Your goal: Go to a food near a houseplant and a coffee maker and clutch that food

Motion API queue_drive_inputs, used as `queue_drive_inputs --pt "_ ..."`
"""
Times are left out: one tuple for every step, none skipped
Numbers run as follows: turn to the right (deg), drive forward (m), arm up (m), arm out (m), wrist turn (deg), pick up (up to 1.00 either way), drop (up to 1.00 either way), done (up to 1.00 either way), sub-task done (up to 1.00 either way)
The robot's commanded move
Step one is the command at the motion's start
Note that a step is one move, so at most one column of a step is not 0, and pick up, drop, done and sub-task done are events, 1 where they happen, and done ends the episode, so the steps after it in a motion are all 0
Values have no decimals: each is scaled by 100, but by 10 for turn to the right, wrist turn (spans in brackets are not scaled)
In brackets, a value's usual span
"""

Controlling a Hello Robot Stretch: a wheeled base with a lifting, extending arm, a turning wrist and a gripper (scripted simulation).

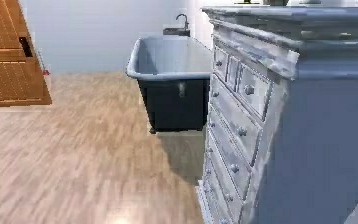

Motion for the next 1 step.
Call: queue_drive_inputs --pt "-450 0 0 0 0 0 0 0 0"
